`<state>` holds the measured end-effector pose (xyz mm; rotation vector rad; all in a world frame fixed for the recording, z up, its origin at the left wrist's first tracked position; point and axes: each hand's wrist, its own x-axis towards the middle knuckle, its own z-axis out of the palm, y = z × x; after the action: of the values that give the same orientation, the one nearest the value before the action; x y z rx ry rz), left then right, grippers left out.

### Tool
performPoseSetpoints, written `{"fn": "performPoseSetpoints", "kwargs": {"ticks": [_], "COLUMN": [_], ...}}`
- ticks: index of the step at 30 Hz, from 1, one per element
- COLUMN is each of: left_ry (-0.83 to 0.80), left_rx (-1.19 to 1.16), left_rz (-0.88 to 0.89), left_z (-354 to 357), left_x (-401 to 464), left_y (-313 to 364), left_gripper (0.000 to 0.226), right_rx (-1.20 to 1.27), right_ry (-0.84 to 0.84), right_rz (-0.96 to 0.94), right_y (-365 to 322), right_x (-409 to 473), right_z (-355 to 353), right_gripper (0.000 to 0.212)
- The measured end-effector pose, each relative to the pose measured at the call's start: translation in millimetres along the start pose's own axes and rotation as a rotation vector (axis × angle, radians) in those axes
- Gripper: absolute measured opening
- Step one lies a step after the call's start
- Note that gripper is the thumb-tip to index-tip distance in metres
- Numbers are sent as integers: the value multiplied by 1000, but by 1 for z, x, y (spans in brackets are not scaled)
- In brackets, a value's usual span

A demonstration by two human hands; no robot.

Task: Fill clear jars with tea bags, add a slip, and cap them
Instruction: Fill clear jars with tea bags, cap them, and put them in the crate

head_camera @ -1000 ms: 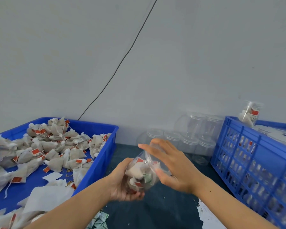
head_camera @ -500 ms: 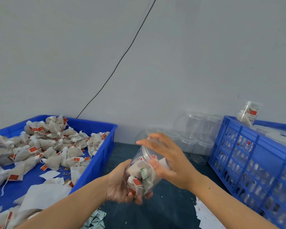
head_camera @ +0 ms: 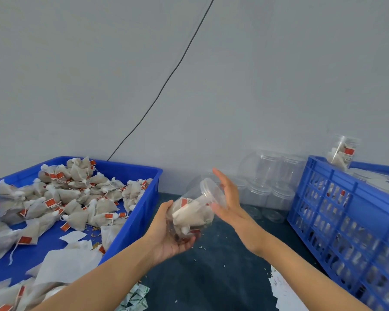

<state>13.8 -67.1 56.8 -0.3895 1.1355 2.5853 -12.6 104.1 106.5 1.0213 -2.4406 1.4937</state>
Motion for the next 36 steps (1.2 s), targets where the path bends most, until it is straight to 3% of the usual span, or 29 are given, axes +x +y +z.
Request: {"fn": "performPoseSetpoints", "kwargs": {"ticks": [2, 4, 6, 9, 10, 13, 15, 17, 20, 22, 23, 27, 30, 36], "left_ry": [-15, -10, 23, 78, 76, 35, 23, 32, 70, 65, 50, -14, -12, 3], "left_rx": [-42, -40, 11, 98, 100, 94, 88, 95, 118, 97, 84, 64, 64, 92], "left_rz": [-37, -49, -22, 19, 14, -5, -12, -19, -24, -36, -47, -113, -113, 85], "left_z": [0, 0, -1, -1, 0, 1, 1, 2, 3, 3, 2, 2, 4, 11], "left_x": [-1, -1, 1, 3, 2, 1, 0, 0, 0, 0, -1, -4, -4, -5], "left_y": [0, -2, -4, -4, -4, -3, -4, -5, -6, -5, -3, -2, -7, -6], "left_gripper": [62, 61, 58, 54, 55, 58, 59, 59, 60, 63, 64, 65, 65, 53], "right_rx": [24, -31, -130, -189, -137, 16, -40, -123, -98, -96, -163, -537, -680, -756], "right_ry": [-84, -58, -2, -106, -133, -152, -131, -40, -14, -19, -39, -85, -28, 16], "right_rz": [-59, -73, 40, 360, 388, 168, 57, 64, 217, 166, 100, -144, -132, -91], "right_y": [4, 5, 3, -1, 0, -2, -1, 3, 2, -2, -2, -1, -5, -26], "right_x": [-13, -16, -10, -3, -2, -9, -13, -13, -7, -4, -5, -15, -16, -12], "right_z": [-5, -7, -9, -15, -17, -19, -17, -11, -7, -8, -10, -13, -10, -7], "right_gripper": [57, 48, 44, 69, 76, 66, 52, 49, 62, 91, 98, 67, 65, 66]}}
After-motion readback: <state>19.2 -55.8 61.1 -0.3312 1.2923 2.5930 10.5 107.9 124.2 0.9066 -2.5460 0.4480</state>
